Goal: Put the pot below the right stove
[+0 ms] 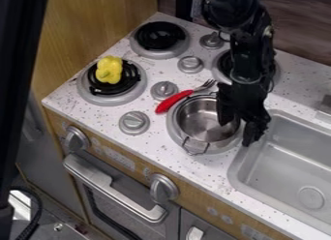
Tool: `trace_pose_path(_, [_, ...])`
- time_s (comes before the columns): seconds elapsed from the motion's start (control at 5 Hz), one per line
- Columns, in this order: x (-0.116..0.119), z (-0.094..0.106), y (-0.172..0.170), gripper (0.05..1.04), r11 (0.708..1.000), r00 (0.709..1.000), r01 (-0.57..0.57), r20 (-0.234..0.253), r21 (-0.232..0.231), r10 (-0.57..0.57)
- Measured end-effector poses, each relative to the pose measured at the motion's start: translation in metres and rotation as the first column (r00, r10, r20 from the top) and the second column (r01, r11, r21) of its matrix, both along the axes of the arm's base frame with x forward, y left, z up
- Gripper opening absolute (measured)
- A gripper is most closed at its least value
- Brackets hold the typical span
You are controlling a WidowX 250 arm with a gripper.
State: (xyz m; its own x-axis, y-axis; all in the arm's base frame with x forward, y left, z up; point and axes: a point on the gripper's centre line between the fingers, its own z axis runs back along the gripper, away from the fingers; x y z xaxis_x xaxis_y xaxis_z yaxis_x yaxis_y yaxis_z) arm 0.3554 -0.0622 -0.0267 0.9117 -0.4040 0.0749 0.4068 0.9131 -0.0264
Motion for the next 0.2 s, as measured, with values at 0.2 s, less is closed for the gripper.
trace_pose_path(0.2, [0.0105, 0.0361, 0.005, 1.001, 1.0, 0.996, -0.014, 0.089, 0.023, 0.012])
